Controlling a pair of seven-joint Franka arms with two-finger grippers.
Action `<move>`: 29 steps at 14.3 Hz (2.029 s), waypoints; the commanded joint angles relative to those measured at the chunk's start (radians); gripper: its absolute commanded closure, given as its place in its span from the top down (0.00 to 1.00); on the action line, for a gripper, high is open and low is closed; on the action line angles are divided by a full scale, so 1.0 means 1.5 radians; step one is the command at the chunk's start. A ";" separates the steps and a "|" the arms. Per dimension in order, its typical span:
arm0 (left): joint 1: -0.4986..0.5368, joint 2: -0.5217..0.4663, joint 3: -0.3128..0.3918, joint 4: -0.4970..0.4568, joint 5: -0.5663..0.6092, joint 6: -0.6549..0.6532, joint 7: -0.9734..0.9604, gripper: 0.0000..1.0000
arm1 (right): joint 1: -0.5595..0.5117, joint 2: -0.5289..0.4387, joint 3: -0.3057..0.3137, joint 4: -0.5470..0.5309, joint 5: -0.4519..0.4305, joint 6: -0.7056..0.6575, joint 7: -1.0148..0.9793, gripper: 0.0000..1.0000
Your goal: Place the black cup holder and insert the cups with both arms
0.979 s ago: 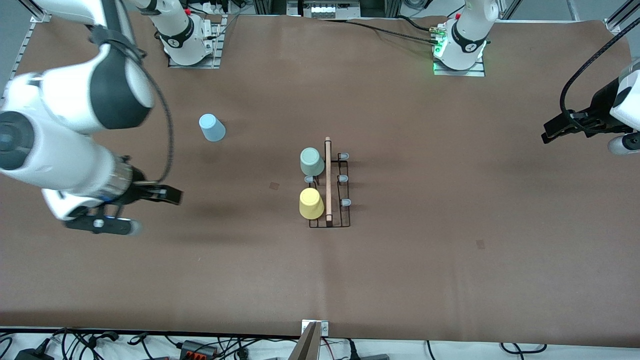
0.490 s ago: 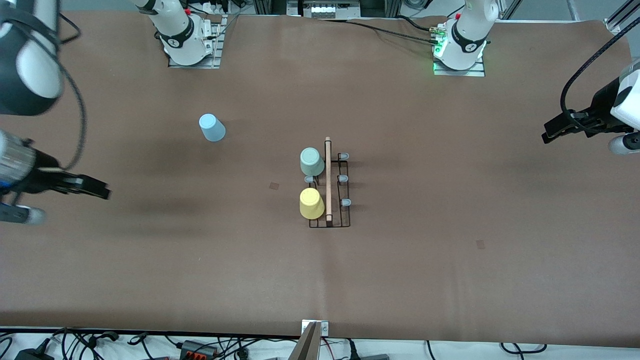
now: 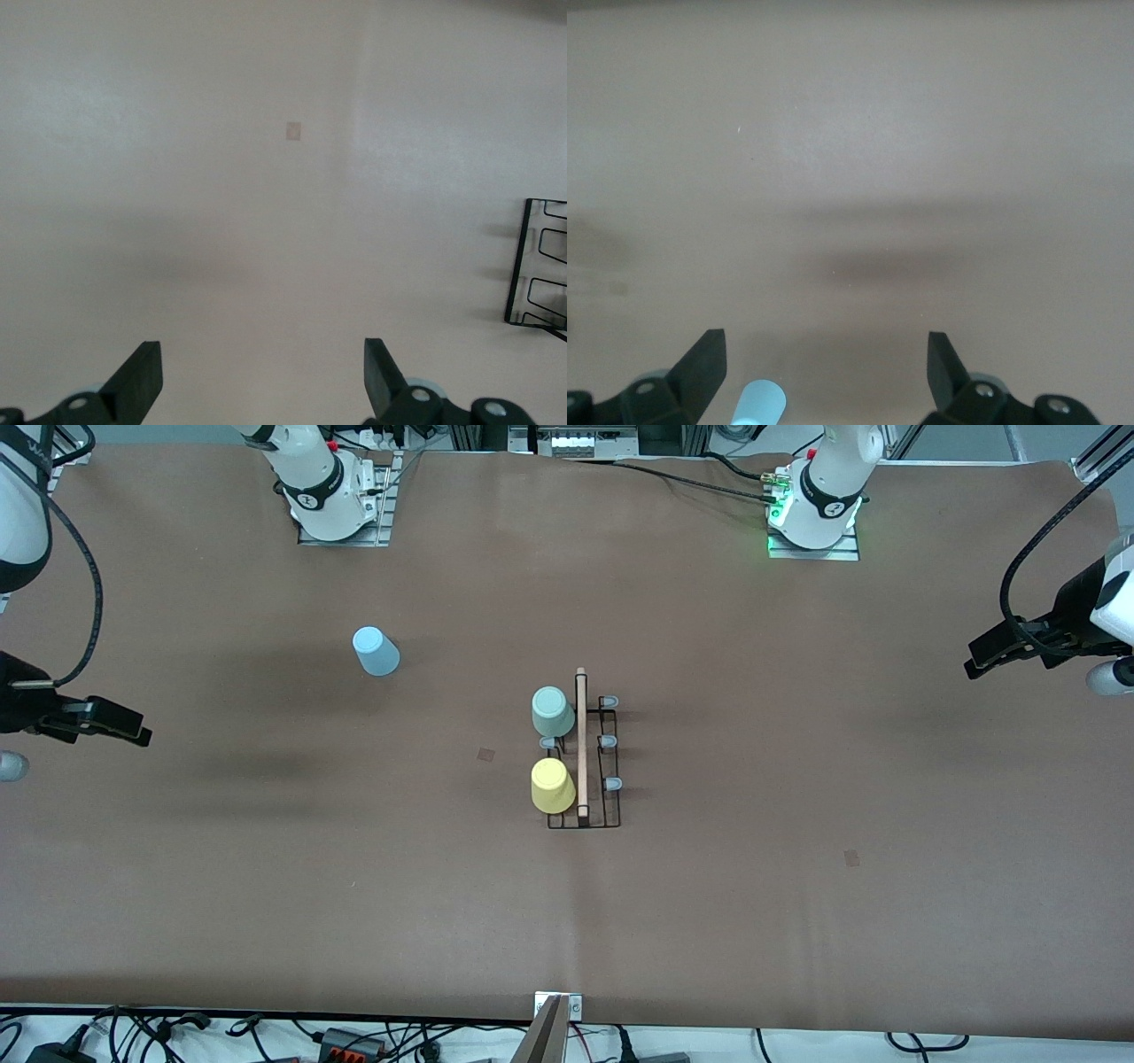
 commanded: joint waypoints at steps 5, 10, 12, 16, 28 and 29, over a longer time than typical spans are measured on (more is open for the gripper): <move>-0.003 0.001 0.002 0.010 -0.010 -0.005 0.011 1.00 | 0.002 -0.126 0.008 -0.182 -0.035 0.059 -0.012 1.00; -0.002 0.002 0.002 0.011 -0.010 -0.005 0.011 1.00 | 0.003 -0.184 0.009 -0.274 -0.038 0.096 -0.011 1.00; -0.002 0.002 0.002 0.011 -0.010 -0.005 0.011 1.00 | 0.001 -0.179 0.009 -0.257 -0.031 0.088 -0.004 1.00; -0.001 0.002 0.002 0.011 -0.010 -0.005 0.011 1.00 | 0.003 -0.179 0.009 -0.245 -0.031 0.088 -0.002 1.00; -0.002 0.004 0.002 0.011 -0.010 -0.005 0.013 1.00 | -0.042 -0.176 0.064 -0.244 -0.032 0.088 -0.001 1.00; -0.002 0.004 0.002 0.011 -0.010 -0.005 0.013 1.00 | -0.042 -0.176 0.064 -0.245 -0.032 0.086 -0.002 1.00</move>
